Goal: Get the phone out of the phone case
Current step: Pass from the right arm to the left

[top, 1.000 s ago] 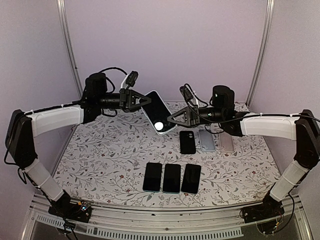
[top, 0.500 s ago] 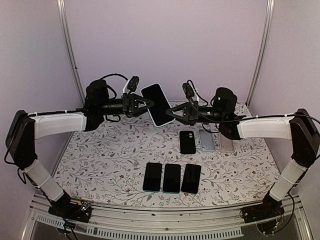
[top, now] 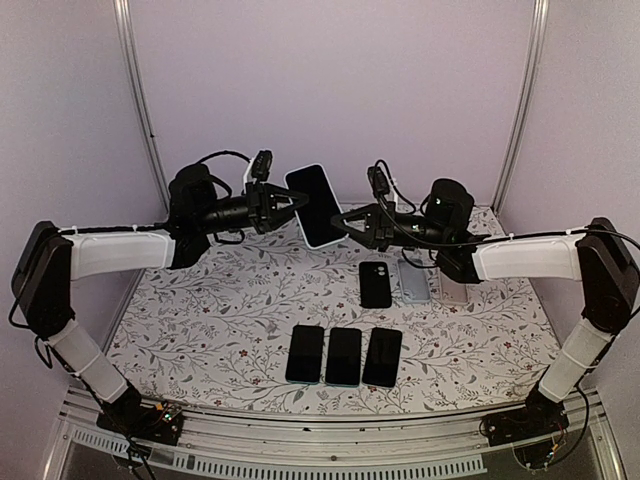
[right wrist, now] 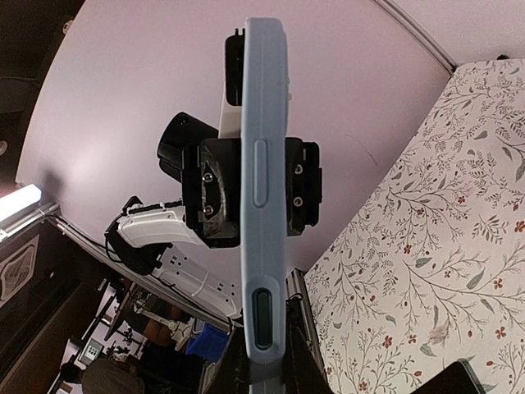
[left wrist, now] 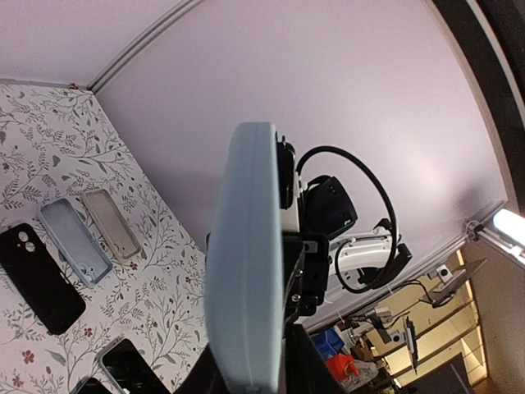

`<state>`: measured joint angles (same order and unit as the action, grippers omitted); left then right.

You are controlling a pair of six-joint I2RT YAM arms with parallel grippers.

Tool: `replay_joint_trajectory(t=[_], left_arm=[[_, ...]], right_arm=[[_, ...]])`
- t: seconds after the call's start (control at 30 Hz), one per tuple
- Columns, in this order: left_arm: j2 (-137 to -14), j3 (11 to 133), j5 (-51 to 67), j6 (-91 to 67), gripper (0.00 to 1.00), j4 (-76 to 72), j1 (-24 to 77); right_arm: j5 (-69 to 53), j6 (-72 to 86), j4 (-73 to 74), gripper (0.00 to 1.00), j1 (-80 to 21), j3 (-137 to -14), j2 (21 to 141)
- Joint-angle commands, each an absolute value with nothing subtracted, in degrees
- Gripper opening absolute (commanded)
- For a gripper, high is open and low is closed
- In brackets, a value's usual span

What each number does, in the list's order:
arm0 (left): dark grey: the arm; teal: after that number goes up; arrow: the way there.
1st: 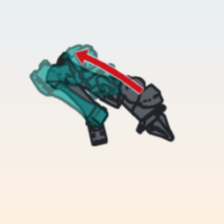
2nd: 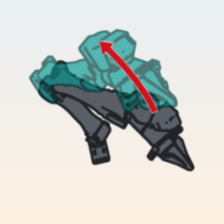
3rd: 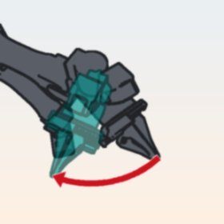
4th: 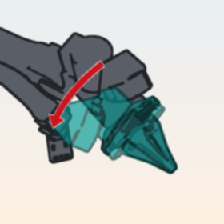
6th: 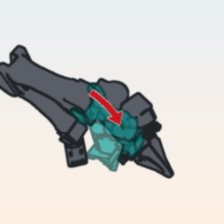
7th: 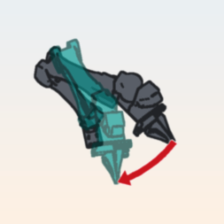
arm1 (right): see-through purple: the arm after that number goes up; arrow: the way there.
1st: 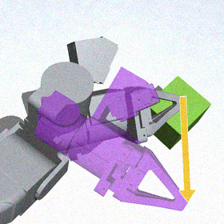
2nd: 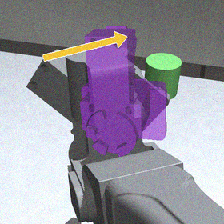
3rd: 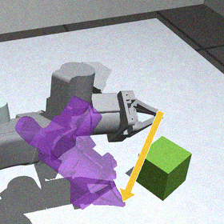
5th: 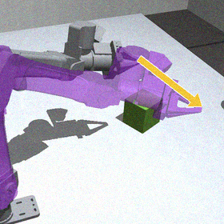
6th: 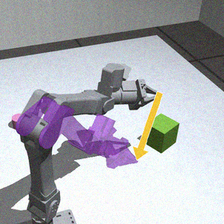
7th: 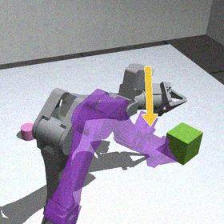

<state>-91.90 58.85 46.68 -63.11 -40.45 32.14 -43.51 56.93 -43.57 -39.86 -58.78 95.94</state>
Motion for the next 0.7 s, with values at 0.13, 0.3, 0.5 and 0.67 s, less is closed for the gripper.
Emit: replay_joint_trajectory(t=[0.13,0.3,0.5,0.67], left_arm=[[-92.54,59.05,42.72,-65.99,0.13,-44.86,32.7],[-93.92,59.74,43.91,-67.69,0.03,-45.88,32.9],[-94.68,58.91,44.59,-72.34,0.0,-49.33,32.87],[-94.56,57.16,44.47,-76.89,0.0,-54.53,32.63]], right_arm=[[-42.05,54.8,-44.48,0.0,-40.52,-58.53,93.72],[-43.08,53.67,-42.91,0.0,-40.52,-59.07,93.47],[-43.29,51.62,-40.7,0.14,-40.52,-59.68,93.14],[-43.51,50.51,-39.78,0.33,-40.35,-59.21,92.43]])
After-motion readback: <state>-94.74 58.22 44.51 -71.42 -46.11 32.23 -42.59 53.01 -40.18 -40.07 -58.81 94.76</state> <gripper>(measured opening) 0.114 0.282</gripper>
